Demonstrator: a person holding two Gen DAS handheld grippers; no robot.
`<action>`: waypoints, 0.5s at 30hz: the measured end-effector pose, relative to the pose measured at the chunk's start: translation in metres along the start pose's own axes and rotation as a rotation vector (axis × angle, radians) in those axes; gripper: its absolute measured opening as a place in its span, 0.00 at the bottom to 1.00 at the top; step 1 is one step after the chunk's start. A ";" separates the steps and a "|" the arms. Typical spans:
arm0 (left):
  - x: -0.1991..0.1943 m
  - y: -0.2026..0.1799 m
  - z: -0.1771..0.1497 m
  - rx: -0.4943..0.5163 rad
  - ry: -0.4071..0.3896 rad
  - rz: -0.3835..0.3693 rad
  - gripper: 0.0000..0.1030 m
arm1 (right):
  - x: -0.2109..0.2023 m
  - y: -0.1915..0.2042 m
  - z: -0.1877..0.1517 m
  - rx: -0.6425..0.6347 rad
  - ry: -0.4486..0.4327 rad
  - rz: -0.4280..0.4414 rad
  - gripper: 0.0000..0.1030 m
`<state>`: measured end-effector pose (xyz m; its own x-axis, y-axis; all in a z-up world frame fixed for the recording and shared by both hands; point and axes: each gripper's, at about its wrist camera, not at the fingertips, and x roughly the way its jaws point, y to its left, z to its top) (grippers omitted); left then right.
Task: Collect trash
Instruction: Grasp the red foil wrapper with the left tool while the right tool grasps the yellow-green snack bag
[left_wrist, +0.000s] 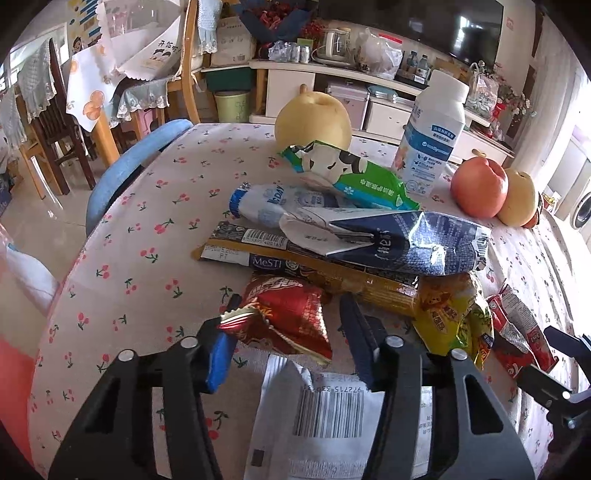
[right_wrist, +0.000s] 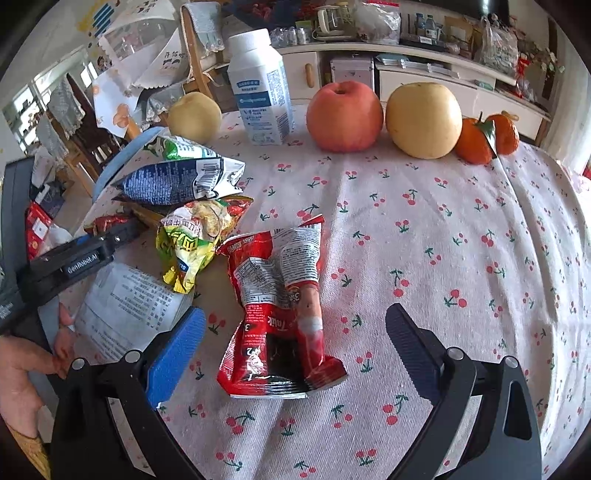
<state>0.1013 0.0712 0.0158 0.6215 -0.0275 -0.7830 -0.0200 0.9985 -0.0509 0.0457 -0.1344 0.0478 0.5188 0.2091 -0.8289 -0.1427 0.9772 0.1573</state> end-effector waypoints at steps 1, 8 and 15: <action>0.000 0.001 0.000 -0.003 0.000 -0.001 0.50 | 0.002 0.002 0.001 -0.009 0.001 -0.009 0.94; -0.002 0.005 -0.001 -0.009 0.001 -0.004 0.43 | 0.002 0.006 0.001 -0.056 -0.019 -0.049 0.94; -0.007 0.008 -0.003 -0.022 -0.007 -0.005 0.42 | 0.008 0.010 -0.002 -0.084 0.004 -0.067 0.61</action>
<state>0.0948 0.0794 0.0192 0.6274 -0.0323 -0.7780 -0.0342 0.9970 -0.0689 0.0467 -0.1228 0.0421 0.5260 0.1433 -0.8383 -0.1781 0.9824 0.0562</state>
